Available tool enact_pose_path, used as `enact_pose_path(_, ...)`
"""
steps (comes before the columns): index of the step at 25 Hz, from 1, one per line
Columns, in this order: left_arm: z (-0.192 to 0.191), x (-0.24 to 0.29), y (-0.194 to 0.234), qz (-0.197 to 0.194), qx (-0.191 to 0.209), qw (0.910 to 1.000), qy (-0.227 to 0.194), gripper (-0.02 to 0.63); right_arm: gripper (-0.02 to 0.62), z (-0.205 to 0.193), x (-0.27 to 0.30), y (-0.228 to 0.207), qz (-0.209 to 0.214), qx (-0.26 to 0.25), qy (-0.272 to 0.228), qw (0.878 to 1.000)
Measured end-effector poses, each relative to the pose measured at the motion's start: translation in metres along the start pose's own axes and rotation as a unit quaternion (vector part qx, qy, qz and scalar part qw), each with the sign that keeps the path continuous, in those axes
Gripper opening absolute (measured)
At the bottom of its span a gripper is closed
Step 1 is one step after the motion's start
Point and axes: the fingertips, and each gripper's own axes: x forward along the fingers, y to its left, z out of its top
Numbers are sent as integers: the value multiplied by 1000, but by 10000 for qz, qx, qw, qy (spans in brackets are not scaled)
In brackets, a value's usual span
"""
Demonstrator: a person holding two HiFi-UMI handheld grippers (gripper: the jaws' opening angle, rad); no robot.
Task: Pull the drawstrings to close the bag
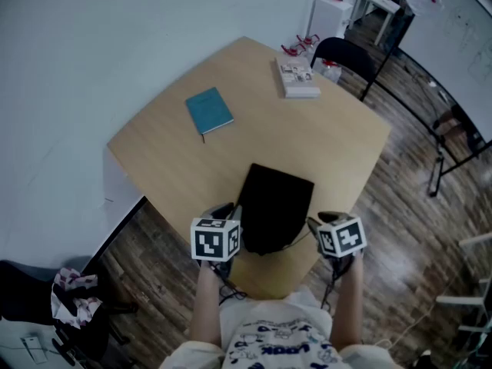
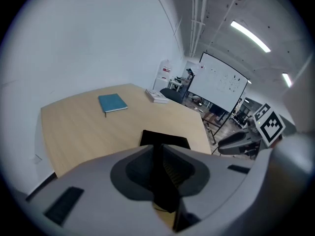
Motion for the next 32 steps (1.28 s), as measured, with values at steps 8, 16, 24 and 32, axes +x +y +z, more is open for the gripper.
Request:
enact_pose_path(8,35,-23,-27,-94,-34,9947,-1020,41,118,89,-60,12,-514,501,-2669,9610)
enact_pose_path(16,81,-55,-47,317,603,9749,-2121,3,14,128,-101,49,-891,250,-3829,9192)
enact_pose_path(24,96,-72,-45,457,659,9631,-2568,3,3,137,-121,49,-1099,401,-4255,8974)
enact_pose_path(32,107,-81,-46,536,781,9557,-2788,3,2,141,-132,46,-1181,408,-4374,8905)
